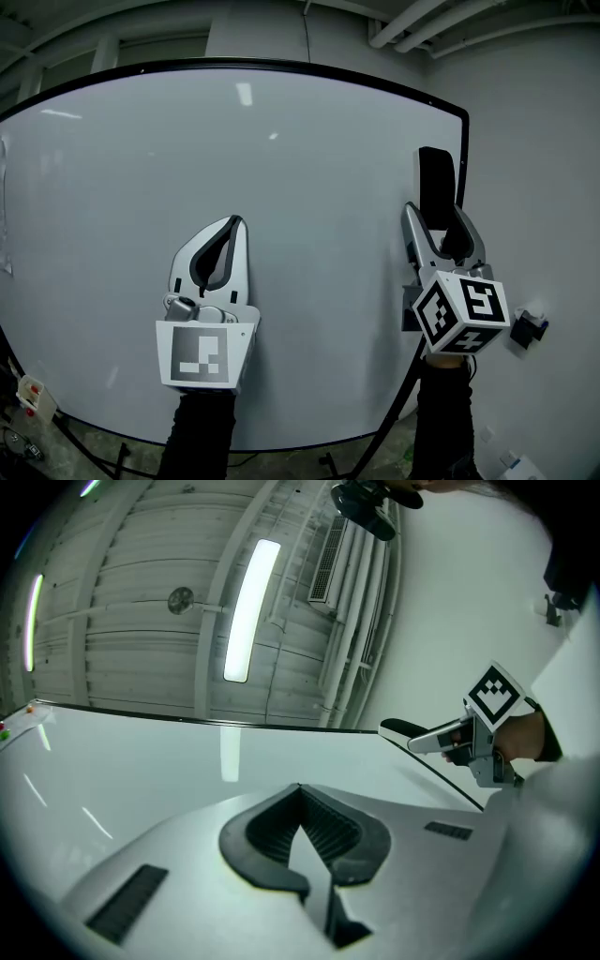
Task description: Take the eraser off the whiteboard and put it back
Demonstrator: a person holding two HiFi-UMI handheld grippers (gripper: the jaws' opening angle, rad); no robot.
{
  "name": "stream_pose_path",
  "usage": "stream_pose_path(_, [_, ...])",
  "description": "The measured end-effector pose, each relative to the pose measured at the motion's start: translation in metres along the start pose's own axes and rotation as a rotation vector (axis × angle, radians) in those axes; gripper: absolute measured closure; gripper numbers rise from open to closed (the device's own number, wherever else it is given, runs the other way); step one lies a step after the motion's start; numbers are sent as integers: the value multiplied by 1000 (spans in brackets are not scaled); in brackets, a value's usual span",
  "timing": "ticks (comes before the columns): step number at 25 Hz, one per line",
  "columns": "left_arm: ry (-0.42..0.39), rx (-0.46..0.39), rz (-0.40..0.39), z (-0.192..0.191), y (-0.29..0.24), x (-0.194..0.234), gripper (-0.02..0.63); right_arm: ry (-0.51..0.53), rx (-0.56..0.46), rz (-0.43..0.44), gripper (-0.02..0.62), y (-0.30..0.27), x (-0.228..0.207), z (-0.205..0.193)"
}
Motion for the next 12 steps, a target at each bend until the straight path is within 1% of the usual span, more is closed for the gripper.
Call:
stream_pose_path(5, [-32,-23,24,19,-19,-31,600,-38,-22,12,314,-18,-33,-7])
stream_pose_path(9, [-49,-37,25,34,-40,-56,600,-46,-48,25,314,-33,-43,-2])
stream_pose_path(12, [-64,-49,12,43,-55,-72,600,-53,-43,32,314,-44,-48,-1])
Point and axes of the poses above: the fingertips, and each gripper's own axes: y backward along the fingers, x to its left, z out of its top, the point moved 4 cm from there along y, backward along the fingers, and after that the axes turned 11 degrees about y, right-handed, at the moved point
